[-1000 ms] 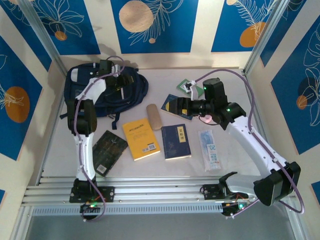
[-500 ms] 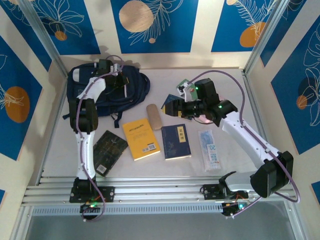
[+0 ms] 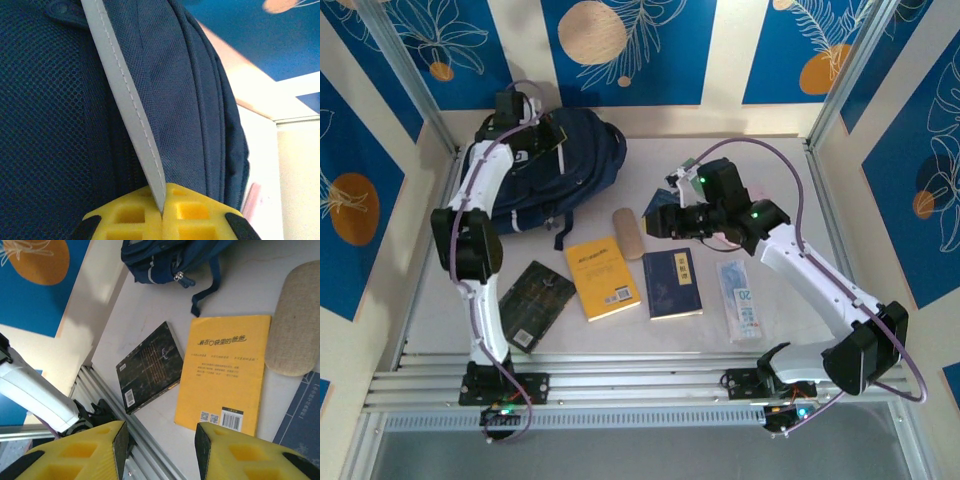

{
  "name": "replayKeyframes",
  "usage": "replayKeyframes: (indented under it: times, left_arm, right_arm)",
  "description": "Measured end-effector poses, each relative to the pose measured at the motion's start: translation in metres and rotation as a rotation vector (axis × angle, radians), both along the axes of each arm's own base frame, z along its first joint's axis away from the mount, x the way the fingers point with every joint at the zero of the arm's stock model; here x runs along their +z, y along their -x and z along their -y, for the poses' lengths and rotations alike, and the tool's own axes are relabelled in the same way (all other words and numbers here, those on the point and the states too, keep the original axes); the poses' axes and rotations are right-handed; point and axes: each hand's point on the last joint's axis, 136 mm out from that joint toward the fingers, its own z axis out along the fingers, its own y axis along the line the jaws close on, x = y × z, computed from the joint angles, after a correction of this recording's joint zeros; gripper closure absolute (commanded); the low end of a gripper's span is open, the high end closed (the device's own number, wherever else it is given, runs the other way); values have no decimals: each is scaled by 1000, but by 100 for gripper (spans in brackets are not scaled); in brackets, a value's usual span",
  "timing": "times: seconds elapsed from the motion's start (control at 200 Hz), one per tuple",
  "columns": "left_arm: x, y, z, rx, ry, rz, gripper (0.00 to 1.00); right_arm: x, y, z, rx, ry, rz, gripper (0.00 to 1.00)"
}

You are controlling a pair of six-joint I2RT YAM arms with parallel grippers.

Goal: Pack the student bag

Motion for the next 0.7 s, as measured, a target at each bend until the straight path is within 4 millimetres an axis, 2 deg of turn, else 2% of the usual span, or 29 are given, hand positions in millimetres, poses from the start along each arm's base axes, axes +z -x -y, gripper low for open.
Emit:
replayKeyframes:
  times: [0.14,0.285,0.37,0.505,0.7]
  left_arm:
    - [36,20,-3,49,41,-5,100]
    - [53,38,1,80,79,-42,100]
    - [53,47,10,80,83,-74,100]
    - [43,60,35,38,79,-117,100]
    - [11,80,69,-36,75,-207,100]
  right_arm:
    - [-5,9,-8,39,25,15,58]
    - [-17,14,-22,96,45,74,55]
    - [-33,23,-35,180,48,163,51]
    - [-66,41,-57,342,59,330,50]
    - [-90,15,-89,437,26,560,47]
